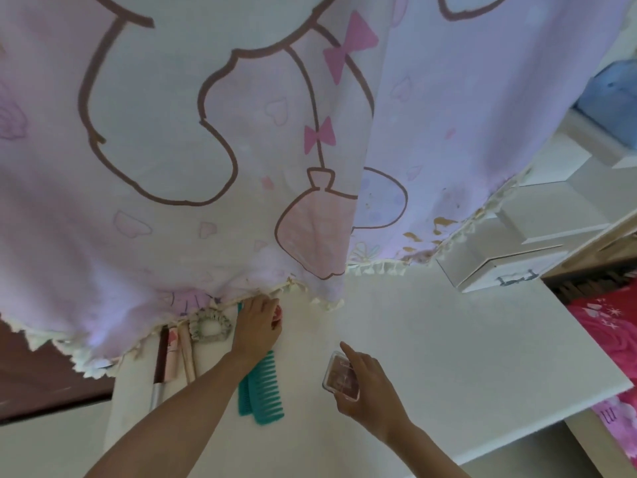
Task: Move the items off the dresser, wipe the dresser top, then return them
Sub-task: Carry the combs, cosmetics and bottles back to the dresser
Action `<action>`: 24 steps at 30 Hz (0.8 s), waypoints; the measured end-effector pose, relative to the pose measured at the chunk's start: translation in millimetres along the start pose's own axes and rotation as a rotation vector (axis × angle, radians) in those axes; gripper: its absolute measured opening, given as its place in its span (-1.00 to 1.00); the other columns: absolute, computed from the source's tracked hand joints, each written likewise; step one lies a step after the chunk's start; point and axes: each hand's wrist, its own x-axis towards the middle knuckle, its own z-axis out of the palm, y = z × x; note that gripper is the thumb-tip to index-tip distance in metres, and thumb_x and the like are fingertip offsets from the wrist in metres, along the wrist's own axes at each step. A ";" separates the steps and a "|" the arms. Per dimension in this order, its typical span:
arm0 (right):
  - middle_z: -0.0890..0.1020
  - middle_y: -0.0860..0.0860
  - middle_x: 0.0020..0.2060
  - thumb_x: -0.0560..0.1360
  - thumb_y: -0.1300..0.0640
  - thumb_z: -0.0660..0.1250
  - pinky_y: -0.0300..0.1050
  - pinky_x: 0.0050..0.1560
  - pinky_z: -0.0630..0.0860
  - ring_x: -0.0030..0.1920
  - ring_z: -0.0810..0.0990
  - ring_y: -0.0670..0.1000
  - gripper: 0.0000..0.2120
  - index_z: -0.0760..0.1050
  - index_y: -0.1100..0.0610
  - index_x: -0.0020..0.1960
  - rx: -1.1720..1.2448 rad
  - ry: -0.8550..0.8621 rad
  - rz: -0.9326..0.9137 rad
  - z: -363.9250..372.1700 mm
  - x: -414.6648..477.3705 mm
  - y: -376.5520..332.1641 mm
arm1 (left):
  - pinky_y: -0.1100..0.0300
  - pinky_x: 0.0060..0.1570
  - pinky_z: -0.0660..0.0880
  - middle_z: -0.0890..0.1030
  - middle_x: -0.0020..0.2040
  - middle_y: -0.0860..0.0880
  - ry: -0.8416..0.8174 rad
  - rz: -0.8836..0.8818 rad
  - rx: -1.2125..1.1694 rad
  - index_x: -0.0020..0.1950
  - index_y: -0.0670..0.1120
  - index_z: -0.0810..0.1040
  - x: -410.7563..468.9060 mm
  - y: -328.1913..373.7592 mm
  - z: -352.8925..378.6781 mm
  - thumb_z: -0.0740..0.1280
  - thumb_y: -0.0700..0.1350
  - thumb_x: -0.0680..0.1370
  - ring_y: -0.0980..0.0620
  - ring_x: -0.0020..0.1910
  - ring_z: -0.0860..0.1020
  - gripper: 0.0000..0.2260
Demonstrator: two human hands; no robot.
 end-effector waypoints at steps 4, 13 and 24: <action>0.37 0.01 0.27 0.38 0.06 0.32 -0.26 0.20 0.34 0.28 0.31 0.00 -0.23 -0.01 -0.02 0.48 -0.042 -0.039 -0.063 3.7 20.6 -10.1 | 0.00 -0.20 0.55 0.61 -0.05 -0.16 0.074 -0.067 -0.014 0.03 -0.18 0.58 -11.6 -3.5 -4.3 0.35 -0.01 0.32 -0.12 -0.03 0.47 -0.64; 0.38 0.01 0.30 0.39 0.10 0.32 -0.17 0.23 0.32 0.31 0.27 0.05 -0.35 0.16 0.06 0.43 -0.188 -0.052 -0.190 13.1 80.8 -30.1 | 0.04 -0.21 0.59 0.61 -0.03 -0.12 0.280 -0.316 0.012 0.08 -0.06 0.42 -143.3 -13.6 -10.1 0.05 0.01 0.52 -0.02 0.03 0.38 -0.74; 0.26 0.08 0.38 0.46 0.17 0.27 -0.15 0.30 0.28 0.40 0.18 0.06 -0.49 0.23 0.12 0.38 -0.257 -0.147 -0.302 22.6 113.1 -34.7 | 0.28 -0.03 0.53 0.61 0.04 0.13 0.088 -0.462 0.062 -0.04 0.12 0.63 -182.4 16.3 -9.6 0.09 0.05 0.38 0.14 0.03 0.59 -0.65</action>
